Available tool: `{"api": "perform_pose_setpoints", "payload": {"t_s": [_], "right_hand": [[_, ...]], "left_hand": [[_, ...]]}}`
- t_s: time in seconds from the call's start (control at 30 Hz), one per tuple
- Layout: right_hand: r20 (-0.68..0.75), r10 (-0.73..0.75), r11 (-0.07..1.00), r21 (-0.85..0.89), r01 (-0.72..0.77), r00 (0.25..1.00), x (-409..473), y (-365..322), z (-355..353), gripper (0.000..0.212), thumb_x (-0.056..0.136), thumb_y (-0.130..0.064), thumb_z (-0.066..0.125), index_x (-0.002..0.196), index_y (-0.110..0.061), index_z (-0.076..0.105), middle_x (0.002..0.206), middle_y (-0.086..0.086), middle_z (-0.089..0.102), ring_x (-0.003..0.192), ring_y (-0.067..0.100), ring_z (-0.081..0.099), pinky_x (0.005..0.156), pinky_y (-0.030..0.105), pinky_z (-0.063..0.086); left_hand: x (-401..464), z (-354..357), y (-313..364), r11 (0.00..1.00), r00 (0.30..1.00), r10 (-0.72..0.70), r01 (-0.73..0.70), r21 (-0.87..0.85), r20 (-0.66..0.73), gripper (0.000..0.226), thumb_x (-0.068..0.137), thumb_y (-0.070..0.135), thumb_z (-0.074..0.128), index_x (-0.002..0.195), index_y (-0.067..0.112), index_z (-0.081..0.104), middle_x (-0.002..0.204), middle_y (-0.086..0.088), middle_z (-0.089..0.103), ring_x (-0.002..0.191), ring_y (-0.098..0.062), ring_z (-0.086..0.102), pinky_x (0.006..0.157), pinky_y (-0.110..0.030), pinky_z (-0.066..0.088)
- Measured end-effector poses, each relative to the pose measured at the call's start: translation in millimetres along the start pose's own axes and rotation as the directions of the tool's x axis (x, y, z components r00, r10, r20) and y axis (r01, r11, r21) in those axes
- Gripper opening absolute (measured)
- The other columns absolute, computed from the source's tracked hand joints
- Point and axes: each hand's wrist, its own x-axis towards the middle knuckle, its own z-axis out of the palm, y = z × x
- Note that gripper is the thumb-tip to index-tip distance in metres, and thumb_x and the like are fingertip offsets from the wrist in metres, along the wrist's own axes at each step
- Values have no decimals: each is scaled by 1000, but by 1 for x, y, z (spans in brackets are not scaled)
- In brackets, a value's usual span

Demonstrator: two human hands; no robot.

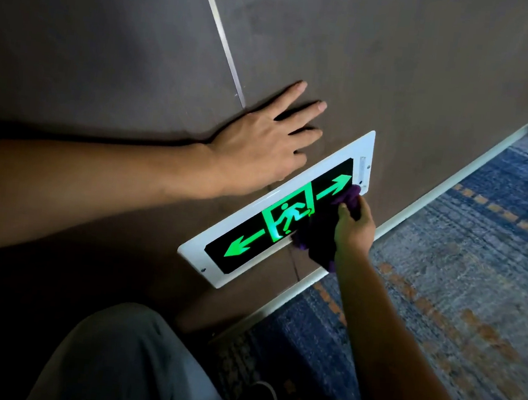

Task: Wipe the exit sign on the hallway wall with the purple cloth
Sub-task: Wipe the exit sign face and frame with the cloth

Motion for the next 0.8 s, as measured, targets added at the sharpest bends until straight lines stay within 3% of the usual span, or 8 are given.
{"api": "perform_pose_setpoints", "payload": {"t_s": [0.13, 0.2, 0.3, 0.37, 0.43, 0.5, 0.67, 0.8], "right_hand": [[-102, 25, 1000, -5, -26, 994, 24, -9, -12, 46, 102, -29, 60, 146, -40, 53, 134, -5, 66, 115, 17, 61, 109, 45, 50], [-105, 53, 999, 10, -52, 993, 31, -9, -12, 44, 102, -28, 56, 145, -41, 54, 129, -7, 68, 110, 19, 65, 105, 42, 53], [-96, 88, 996, 5, -88, 992, 35, -13, -13, 44, 102, -22, 51, 140, -40, 60, 113, -9, 70, 91, 12, 67, 86, 31, 56], [-89, 77, 996, -36, -81, 993, 39, -22, -16, 40, 98, -20, 51, 133, -36, 65, 111, -4, 71, 98, 21, 69, 91, 39, 58], [-81, 16, 996, -90, -23, 997, 35, -35, -18, 38, 96, -26, 51, 130, -32, 65, 115, 0, 70, 108, 29, 66, 103, 49, 53], [-81, -95, 988, -128, 84, 992, 24, -51, -17, 40, 95, -31, 50, 133, -30, 64, 116, 0, 70, 111, 28, 65, 105, 50, 51], [-118, -442, 887, -202, 415, 889, 1, -107, -4, 45, 97, -37, 56, 142, -36, 58, 125, 6, 64, 111, 22, 64, 92, 25, 41], [-149, -470, 856, -317, 408, 870, -2, -105, -2, 44, 99, -39, 53, 143, -40, 55, 125, 9, 60, 110, 32, 63, 83, 30, 36]], "left_hand": [[1, 1, 1, 1000, 1000, -19, 19, -5, 17, 31, 98, 36, 52, 116, 18, 70, 163, -12, 38, 157, -44, 13, 123, -69, 4], [1, 2, 2, 1000, 1000, -14, 14, -11, 7, 31, 99, 36, 52, 117, 19, 70, 163, -12, 38, 157, -44, 13, 123, -69, 4], [1, 3, 2, 1000, 1000, -13, 13, -24, -9, 30, 98, 34, 52, 118, 19, 69, 163, -13, 38, 157, -44, 14, 122, -70, 4], [1, 1, 2, 999, 1000, -12, 11, -30, -7, 31, 98, 33, 52, 120, 19, 68, 163, -14, 38, 157, -44, 14, 122, -69, 3], [0, 1, 1, 999, 1000, -16, 16, -30, -3, 33, 98, 32, 50, 123, 19, 68, 163, -13, 38, 157, -44, 13, 122, -69, 3], [0, 1, 1, 1000, 1000, -14, 13, -24, -16, 34, 99, 32, 48, 124, 19, 67, 163, -13, 38, 157, -44, 14, 123, -69, 2], [1, 0, 2, 1000, 1000, -14, 14, 5, 8, 37, 100, 34, 46, 129, 21, 65, 165, -12, 35, 157, -44, 13, 123, -69, 2], [1, -4, 2, 1000, 1000, -7, 7, -6, -2, 38, 100, 33, 45, 129, 21, 65, 164, -12, 37, 157, -45, 14, 123, -68, 5]]}}
